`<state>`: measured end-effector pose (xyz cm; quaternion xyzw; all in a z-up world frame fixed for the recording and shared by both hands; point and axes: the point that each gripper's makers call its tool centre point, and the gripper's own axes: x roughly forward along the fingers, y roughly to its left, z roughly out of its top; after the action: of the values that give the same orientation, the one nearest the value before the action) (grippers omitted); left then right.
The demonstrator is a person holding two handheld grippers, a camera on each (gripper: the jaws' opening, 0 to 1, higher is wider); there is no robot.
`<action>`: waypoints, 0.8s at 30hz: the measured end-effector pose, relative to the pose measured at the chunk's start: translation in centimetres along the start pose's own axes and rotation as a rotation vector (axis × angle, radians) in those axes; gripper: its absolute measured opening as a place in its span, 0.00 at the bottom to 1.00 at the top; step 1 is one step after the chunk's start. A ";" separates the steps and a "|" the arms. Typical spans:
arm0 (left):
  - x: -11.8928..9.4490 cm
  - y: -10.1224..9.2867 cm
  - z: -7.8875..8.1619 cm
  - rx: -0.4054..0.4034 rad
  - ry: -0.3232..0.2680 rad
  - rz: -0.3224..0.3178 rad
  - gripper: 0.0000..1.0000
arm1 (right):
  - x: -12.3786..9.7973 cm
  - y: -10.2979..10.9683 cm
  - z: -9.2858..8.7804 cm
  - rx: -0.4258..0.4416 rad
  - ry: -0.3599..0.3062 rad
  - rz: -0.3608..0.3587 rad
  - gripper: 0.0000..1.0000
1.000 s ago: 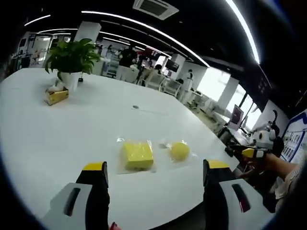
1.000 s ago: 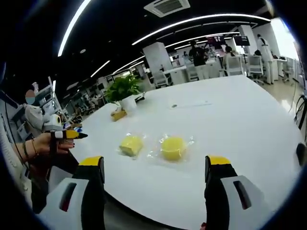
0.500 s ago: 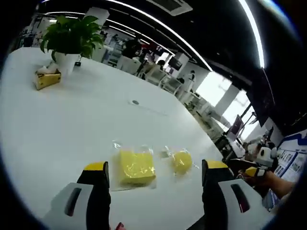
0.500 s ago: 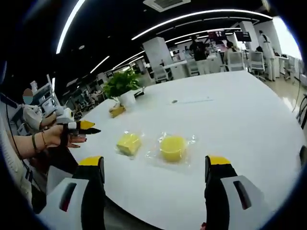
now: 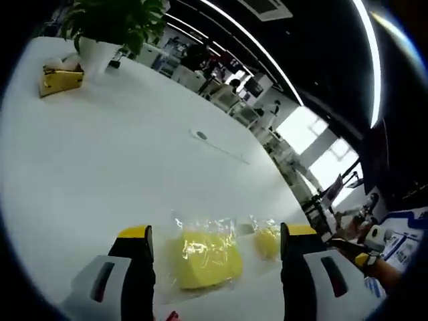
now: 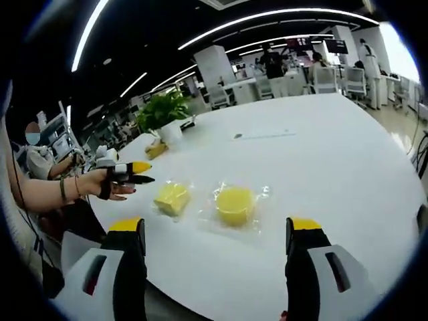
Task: Compare the silicone blocks by pressing each to a similar depth, holding the contact briefly, and releasing to observe deformation and rebound differences across the visible hardness samples.
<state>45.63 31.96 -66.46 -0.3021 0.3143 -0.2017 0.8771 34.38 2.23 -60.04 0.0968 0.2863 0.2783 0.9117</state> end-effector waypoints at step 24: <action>4.8 3.0 -1.6 -0.276 0.053 -0.187 0.32 | 0.2 -0.1 -0.3 0.011 0.032 -0.066 0.82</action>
<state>48.55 30.88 -71.47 -0.4422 0.3324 -0.2450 0.7962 34.41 2.25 -60.43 0.0878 0.3054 0.2482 0.9151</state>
